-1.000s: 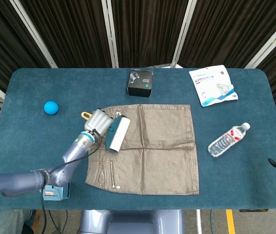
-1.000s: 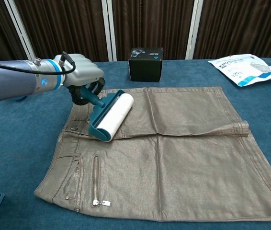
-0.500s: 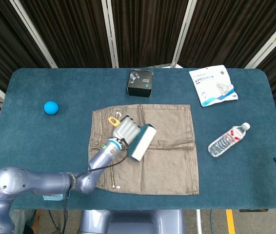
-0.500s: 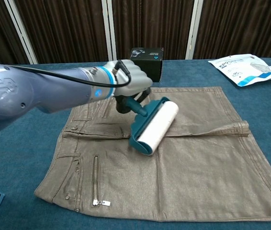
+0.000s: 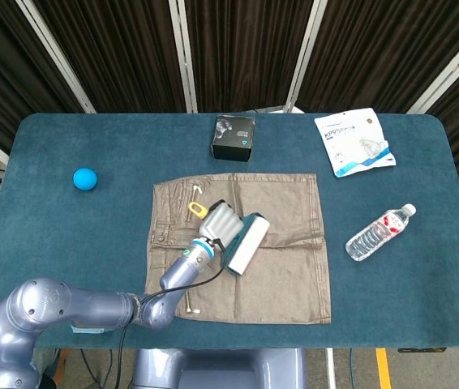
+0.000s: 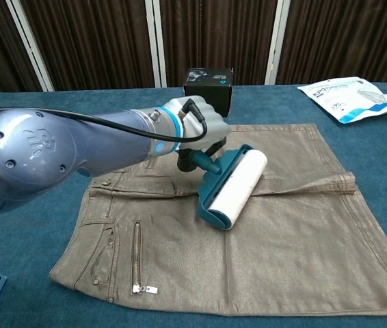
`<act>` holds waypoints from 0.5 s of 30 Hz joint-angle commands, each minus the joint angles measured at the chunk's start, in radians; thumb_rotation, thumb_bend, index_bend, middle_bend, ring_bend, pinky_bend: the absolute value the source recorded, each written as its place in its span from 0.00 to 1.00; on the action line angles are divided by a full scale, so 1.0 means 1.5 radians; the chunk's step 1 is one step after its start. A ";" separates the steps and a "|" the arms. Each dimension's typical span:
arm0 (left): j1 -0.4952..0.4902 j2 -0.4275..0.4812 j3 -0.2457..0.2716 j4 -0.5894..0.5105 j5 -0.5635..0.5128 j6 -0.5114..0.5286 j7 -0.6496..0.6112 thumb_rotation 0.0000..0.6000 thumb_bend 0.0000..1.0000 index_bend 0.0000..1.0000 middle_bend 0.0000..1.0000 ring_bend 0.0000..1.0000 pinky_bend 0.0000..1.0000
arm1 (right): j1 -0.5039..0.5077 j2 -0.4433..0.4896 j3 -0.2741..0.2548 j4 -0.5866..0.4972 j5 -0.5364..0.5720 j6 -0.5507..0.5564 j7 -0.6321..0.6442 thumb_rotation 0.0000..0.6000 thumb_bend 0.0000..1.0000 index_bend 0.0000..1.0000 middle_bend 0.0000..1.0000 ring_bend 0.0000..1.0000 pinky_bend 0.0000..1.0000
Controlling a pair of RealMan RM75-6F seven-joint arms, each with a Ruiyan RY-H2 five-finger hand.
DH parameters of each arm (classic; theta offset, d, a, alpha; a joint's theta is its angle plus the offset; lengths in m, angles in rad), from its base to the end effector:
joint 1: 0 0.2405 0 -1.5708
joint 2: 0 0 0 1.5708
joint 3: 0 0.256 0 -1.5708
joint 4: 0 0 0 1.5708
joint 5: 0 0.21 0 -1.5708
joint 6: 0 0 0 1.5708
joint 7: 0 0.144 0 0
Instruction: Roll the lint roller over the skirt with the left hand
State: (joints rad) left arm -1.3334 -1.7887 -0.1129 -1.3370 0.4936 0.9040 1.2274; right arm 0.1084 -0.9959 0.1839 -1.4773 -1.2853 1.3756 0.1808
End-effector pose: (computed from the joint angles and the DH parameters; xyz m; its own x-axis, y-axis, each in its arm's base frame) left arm -0.0026 0.3656 -0.1047 0.9321 -0.0261 0.3612 0.2707 -0.6123 -0.7428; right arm -0.3567 -0.2158 0.2417 0.4168 0.0950 0.9040 -0.8986 0.1930 0.3940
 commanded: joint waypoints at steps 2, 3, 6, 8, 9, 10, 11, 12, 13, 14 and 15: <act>0.013 0.022 0.017 -0.005 -0.010 0.006 -0.006 1.00 0.74 0.72 0.52 0.42 0.45 | 0.000 0.001 0.000 -0.003 -0.001 0.000 -0.003 1.00 0.00 0.00 0.00 0.00 0.00; 0.018 0.032 0.023 -0.006 -0.012 0.007 -0.009 1.00 0.74 0.72 0.52 0.42 0.45 | 0.000 0.000 0.000 -0.003 -0.002 0.000 -0.006 1.00 0.00 0.00 0.00 0.00 0.00; 0.032 0.062 0.041 -0.010 -0.011 0.004 -0.019 1.00 0.74 0.72 0.52 0.42 0.45 | 0.001 -0.001 -0.001 -0.005 -0.003 0.002 -0.013 1.00 0.00 0.00 0.00 0.00 0.00; 0.044 0.088 0.056 -0.009 -0.015 0.004 -0.023 1.00 0.74 0.72 0.52 0.42 0.45 | 0.002 -0.003 -0.002 -0.006 -0.004 0.001 -0.017 1.00 0.00 0.00 0.00 0.00 0.00; 0.049 0.099 0.061 -0.012 -0.018 0.002 -0.029 1.00 0.74 0.72 0.52 0.42 0.45 | 0.003 -0.004 -0.002 -0.006 -0.004 0.000 -0.019 1.00 0.00 0.00 0.00 0.00 0.00; 0.054 0.109 0.064 -0.014 -0.021 0.000 -0.034 1.00 0.74 0.72 0.52 0.42 0.45 | 0.003 -0.005 -0.003 -0.007 -0.004 -0.001 -0.022 1.00 0.00 0.00 0.00 0.00 0.00; 0.058 0.119 0.068 -0.016 -0.024 -0.001 -0.037 1.00 0.74 0.72 0.52 0.42 0.45 | 0.004 -0.006 -0.003 -0.008 -0.004 -0.003 -0.024 1.00 0.00 0.00 0.00 0.00 0.00; 0.062 0.128 0.073 -0.018 -0.027 -0.001 -0.038 1.00 0.74 0.72 0.52 0.42 0.45 | 0.005 -0.006 -0.004 -0.008 -0.004 -0.005 -0.026 1.00 0.00 0.00 0.00 0.00 0.00; 0.065 0.139 0.080 -0.020 -0.030 -0.002 -0.039 1.00 0.74 0.72 0.52 0.42 0.45 | 0.006 -0.007 -0.004 -0.009 -0.005 -0.007 -0.029 1.00 0.00 0.00 0.00 0.00 0.00; 0.068 0.147 0.085 -0.022 -0.034 -0.002 -0.039 1.00 0.74 0.72 0.52 0.42 0.45 | 0.007 -0.008 -0.005 -0.009 -0.005 -0.008 -0.031 1.00 0.00 0.00 0.00 0.00 0.00; 0.071 0.157 0.091 -0.024 -0.037 -0.002 -0.038 1.00 0.74 0.72 0.52 0.42 0.45 | 0.008 -0.009 -0.005 -0.011 -0.006 -0.009 -0.035 1.00 0.00 0.00 0.00 0.00 0.00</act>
State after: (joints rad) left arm -1.2389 -1.5732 0.0069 -1.3652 0.4488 0.9031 1.1744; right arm 0.1196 -1.0083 0.1768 -1.4918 -1.2933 1.3637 0.1313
